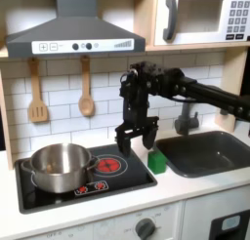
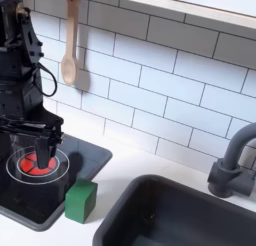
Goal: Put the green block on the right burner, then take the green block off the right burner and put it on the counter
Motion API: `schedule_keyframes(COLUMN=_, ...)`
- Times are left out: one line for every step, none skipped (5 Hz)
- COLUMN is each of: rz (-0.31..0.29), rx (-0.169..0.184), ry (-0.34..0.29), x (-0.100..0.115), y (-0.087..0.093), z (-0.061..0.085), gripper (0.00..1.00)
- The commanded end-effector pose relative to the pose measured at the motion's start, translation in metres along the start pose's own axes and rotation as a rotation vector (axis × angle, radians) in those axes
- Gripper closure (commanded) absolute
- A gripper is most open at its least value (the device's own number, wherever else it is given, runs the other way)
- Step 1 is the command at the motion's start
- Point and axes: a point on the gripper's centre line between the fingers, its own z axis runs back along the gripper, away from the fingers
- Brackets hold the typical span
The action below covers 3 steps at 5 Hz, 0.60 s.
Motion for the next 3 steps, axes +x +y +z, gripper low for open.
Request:
schedule_keyframes(rz=0.01, rx=0.02, ry=0.022, x=-0.0061, y=0.0136, z=-0.0095, gripper=0.0)
schedule_keyframes(rz=0.031, rx=0.023, ry=0.037, x=-0.0086, y=0.0215, z=-0.0149, gripper=0.0)
schedule_keyframes(rz=0.033, rx=0.034, ry=0.026, x=-0.0087, y=0.0216, z=-0.0115, gripper=0.0)
